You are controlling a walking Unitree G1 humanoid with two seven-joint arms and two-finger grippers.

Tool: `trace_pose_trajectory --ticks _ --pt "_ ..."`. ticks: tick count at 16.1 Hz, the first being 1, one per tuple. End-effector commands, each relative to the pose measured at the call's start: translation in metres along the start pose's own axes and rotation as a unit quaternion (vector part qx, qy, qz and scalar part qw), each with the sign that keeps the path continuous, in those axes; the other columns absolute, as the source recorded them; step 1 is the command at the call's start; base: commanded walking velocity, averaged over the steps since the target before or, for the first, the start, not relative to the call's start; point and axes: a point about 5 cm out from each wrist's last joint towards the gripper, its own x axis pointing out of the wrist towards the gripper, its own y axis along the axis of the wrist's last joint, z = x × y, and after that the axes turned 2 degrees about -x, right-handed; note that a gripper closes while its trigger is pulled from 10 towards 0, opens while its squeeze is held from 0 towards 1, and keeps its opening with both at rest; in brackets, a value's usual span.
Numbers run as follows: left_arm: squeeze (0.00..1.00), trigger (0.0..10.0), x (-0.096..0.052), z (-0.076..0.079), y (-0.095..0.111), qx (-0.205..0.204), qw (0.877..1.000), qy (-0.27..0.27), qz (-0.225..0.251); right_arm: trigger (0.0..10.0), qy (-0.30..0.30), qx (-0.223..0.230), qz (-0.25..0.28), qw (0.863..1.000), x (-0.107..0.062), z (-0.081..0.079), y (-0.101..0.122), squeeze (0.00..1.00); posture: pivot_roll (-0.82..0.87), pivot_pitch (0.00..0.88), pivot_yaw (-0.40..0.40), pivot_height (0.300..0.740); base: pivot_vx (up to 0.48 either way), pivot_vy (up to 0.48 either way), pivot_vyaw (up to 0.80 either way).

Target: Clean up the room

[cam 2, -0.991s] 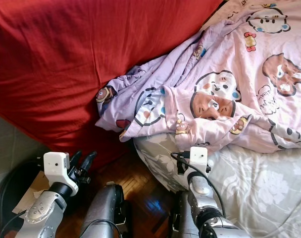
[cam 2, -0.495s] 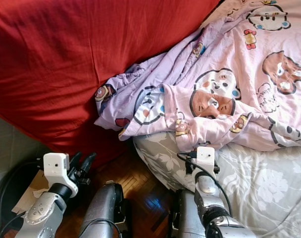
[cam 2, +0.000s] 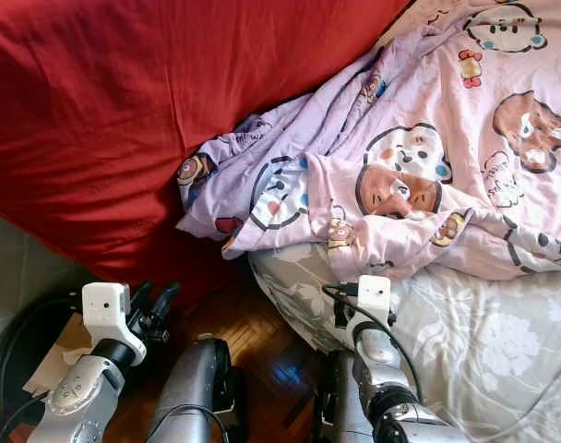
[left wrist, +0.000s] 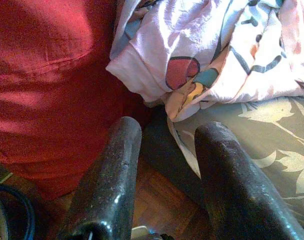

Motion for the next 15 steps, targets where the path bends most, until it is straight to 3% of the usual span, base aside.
trace_pose_trajectory --ticks 1,15 --pt "0.0 10.0 -0.006 -0.004 -0.002 0.002 1.0 0.008 -0.01 0.0 0.004 0.006 -0.028 1.0 -0.004 -0.003 -0.015 0.0 0.24 0.37 0.056 0.625 0.0 0.0 0.0" --pt "0.0 10.0 0.002 0.001 -0.009 -0.009 1.0 0.013 -0.006 0.0 0.018 -0.006 -0.041 0.999 -0.008 -0.001 -0.026 0.0 0.22 0.297 0.029 0.625 0.0 0.0 0.0"
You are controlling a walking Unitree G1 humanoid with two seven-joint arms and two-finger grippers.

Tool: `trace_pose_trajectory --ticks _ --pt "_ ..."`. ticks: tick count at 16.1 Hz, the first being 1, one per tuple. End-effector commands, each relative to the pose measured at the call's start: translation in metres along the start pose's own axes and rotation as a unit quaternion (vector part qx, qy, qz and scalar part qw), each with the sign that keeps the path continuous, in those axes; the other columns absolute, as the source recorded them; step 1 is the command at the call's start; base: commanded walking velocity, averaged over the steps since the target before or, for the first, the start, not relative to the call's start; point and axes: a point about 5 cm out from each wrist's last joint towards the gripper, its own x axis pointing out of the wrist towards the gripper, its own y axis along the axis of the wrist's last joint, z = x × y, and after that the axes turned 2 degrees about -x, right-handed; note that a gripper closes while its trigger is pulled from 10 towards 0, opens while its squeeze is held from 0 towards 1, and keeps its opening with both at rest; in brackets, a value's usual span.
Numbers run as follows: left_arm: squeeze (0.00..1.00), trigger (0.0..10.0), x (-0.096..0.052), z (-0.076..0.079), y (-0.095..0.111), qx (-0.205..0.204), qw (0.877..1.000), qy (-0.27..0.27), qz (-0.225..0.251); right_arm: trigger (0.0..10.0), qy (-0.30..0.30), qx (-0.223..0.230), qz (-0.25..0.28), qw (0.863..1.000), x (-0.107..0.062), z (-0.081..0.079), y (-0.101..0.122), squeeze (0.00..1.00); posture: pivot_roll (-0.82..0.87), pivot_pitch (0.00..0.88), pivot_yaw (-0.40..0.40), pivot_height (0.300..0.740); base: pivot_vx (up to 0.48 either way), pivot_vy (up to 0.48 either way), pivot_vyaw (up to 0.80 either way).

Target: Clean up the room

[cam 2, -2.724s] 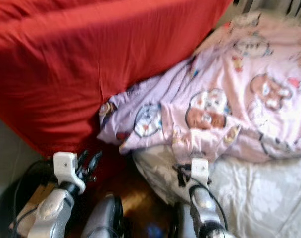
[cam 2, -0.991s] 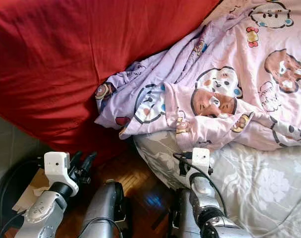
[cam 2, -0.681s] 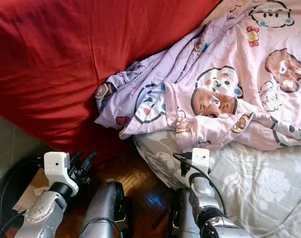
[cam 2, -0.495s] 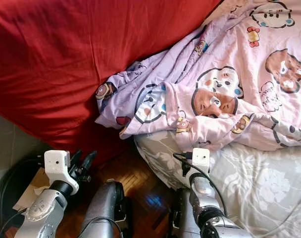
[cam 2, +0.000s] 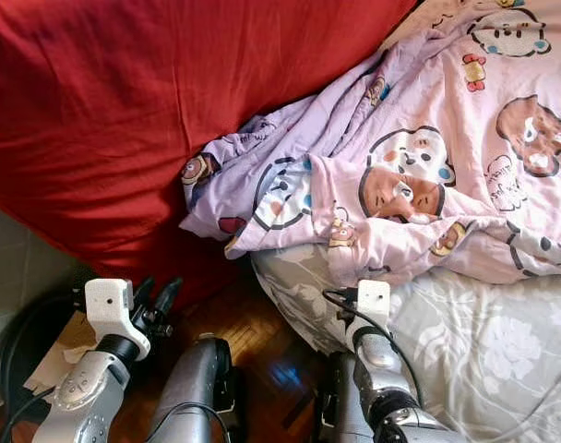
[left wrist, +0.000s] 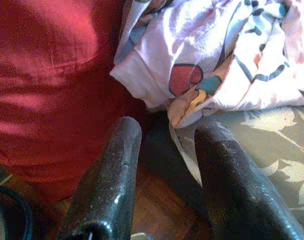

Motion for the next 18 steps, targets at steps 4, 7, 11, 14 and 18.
trace_pose_trajectory --ticks 4,7,11,14,18 --pt "0.0 10.0 -0.006 -0.002 -0.01 -0.003 1.0 0.007 -0.014 0.0 0.008 -0.008 -0.034 0.999 -0.006 -0.001 -0.02 0.0 0.21 0.28 0.026 0.625 0.0 0.0 0.0" --pt "0.0 10.0 -0.005 -0.001 -0.012 -0.003 1.0 0.007 -0.014 0.0 0.008 -0.01 -0.037 0.999 -0.006 0.0 -0.021 0.0 0.21 0.257 0.026 0.625 0.0 0.0 0.0" --pt "0.0 10.0 0.006 -0.003 -0.02 -0.001 1.0 0.005 -0.021 0.0 0.011 -0.008 -0.029 0.999 -0.003 -0.003 -0.013 0.0 0.2 0.196 0.018 0.625 0.0 0.0 0.0" --pt "0.0 10.0 0.016 -0.009 -0.025 0.002 1.0 0.014 -0.024 0.0 0.015 -0.008 -0.009 1.0 -0.002 -0.001 -0.006 0.0 0.18 0.134 0.01 0.625 0.0 0.0 0.0" --pt "0.0 10.0 0.034 -0.018 -0.027 0.0 0.999 0.027 -0.022 0.0 -0.01 0.011 0.035 0.999 -0.003 0.018 0.002 0.0 0.12 0.029 0.013 0.625 0.0 0.0 0.0"
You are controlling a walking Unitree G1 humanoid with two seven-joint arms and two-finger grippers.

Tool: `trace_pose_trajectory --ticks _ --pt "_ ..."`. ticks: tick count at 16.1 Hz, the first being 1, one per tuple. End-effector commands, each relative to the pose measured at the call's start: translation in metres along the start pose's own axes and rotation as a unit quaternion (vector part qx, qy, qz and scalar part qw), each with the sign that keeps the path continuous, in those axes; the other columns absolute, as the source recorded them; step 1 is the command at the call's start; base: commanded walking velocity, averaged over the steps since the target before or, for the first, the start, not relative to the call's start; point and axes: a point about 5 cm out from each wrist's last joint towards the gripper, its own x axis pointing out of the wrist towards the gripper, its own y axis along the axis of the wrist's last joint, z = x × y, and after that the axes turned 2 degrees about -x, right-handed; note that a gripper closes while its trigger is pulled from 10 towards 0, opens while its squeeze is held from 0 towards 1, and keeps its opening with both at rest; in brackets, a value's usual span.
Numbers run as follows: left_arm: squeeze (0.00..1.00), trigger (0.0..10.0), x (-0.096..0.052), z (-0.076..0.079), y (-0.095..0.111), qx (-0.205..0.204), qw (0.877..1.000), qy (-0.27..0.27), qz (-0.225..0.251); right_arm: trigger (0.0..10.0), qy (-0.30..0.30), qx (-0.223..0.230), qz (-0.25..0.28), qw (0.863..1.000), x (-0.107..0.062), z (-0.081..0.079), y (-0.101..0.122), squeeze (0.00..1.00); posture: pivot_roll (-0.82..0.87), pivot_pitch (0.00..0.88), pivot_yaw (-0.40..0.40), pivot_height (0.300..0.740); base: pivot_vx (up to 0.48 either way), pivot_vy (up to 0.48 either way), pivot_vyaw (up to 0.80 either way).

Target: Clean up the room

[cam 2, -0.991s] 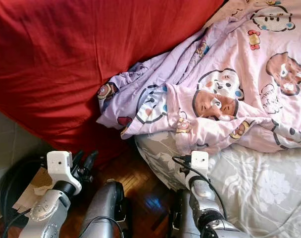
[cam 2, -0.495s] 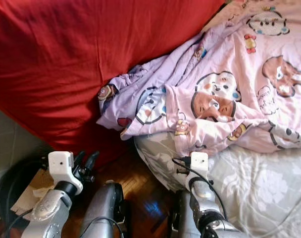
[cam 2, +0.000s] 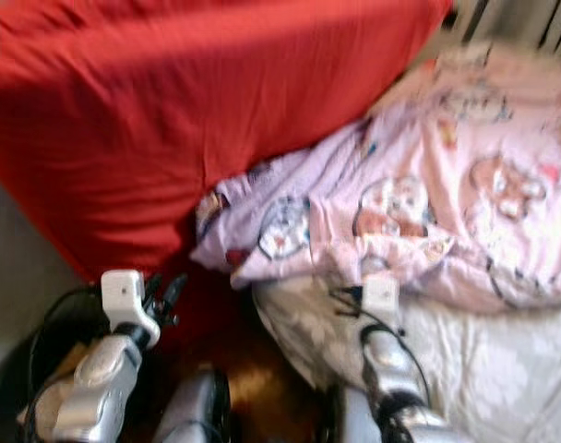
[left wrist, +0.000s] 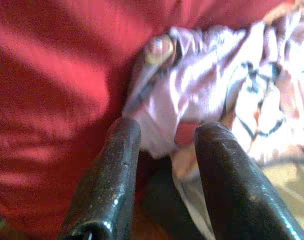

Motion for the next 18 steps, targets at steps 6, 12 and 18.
trace_pose_trajectory --ticks 6,12,18 --pt "0.0 10.0 0.014 -0.004 -0.023 -0.002 1.0 0.01 -0.027 10.0 -0.025 0.045 0.054 0.997 -0.011 0.02 -0.006 0.0 0.03 0.0 0.013 0.63 0.0 0.0 0.0" --pt "0.0 10.0 0.018 -0.009 -0.039 -0.004 0.998 0.024 -0.061 10.0 -0.019 0.059 0.046 0.997 -0.013 0.015 -0.013 0.0 0.04 0.0 -0.003 0.685 0.0 0.0 0.0" --pt "0.0 10.0 0.006 -0.025 -0.062 -0.047 0.989 0.08 -0.113 10.0 0.001 0.055 0.053 0.997 -0.012 0.007 -0.009 0.0 0.05 0.0 -0.01 0.74 0.0 0.0 0.0"
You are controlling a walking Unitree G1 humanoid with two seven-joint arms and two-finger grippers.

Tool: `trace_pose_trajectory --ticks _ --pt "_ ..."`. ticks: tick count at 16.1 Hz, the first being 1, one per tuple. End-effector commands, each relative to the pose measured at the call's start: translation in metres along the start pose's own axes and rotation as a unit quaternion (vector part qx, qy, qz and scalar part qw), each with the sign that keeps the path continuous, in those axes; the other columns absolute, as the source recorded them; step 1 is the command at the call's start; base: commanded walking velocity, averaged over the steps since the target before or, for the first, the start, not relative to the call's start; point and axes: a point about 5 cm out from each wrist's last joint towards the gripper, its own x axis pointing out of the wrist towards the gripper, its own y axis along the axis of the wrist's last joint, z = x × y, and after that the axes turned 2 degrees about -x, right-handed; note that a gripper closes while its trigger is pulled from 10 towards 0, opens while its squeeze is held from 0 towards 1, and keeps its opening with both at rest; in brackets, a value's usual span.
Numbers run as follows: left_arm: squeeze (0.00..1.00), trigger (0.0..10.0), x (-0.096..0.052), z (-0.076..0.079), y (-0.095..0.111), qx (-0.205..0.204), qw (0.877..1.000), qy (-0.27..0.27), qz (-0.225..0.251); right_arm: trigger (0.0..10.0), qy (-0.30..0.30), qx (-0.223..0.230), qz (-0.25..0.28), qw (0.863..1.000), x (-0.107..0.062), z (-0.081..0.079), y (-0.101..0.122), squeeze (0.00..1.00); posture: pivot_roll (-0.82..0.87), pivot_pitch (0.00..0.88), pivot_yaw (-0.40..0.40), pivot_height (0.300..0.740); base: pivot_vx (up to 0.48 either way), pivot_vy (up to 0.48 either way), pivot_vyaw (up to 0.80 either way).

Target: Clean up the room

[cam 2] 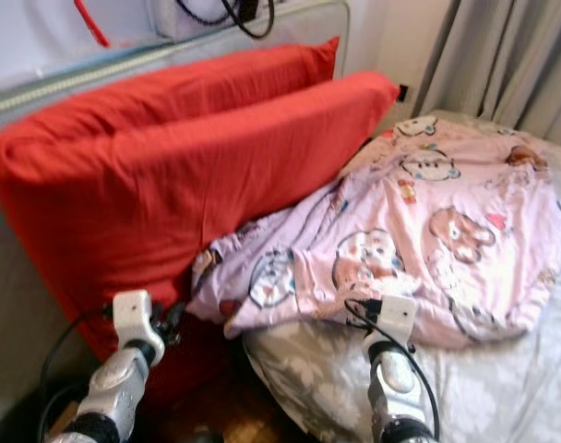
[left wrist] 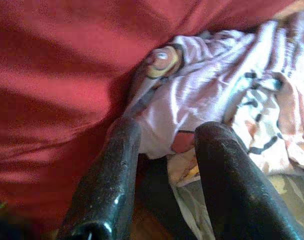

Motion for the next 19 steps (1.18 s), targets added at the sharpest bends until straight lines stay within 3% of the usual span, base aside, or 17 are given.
trace_pose_trajectory --ticks 1,5,8,12,19 --pt "0.0 10.0 -0.002 -0.007 -0.006 -0.004 1.0 0.013 -0.019 10.0 0.003 0.002 0.016 1.0 0.002 -0.002 0.007 0.0 0.05 0.0 -0.006 0.74 0.0 0.0 0.0" --pt "0.0 10.0 -0.014 -0.02 -0.03 0.013 0.996 0.042 -0.077 10.0 0.01 -0.001 0.023 1.0 0.003 -0.001 0.009 0.0 0.04 0.0 -0.013 0.74 0.0 0.0 0.0" --pt "0.0 10.0 -0.039 -0.039 -0.061 0.009 0.988 0.081 -0.134 10.0 0.018 -0.012 0.036 0.999 0.002 -0.001 0.012 0.0 0.03 0.0 -0.031 0.74 0.0 0.0 0.0" --pt "0.0 10.0 -0.063 -0.049 -0.089 0.019 0.975 0.105 -0.197 10.0 0.007 -0.002 0.031 1.0 -0.001 0.002 0.006 0.0 0.04 0.0 -0.025 0.74 0.0 0.0 0.0" --pt "0.0 10.0 -0.07 -0.046 -0.099 0.033 0.972 0.087 -0.217 10.0 0.005 0.003 0.025 1.0 -0.006 -0.001 -0.002 0.0 0.02 0.0 -0.006 0.74 0.0 0.0 0.0"
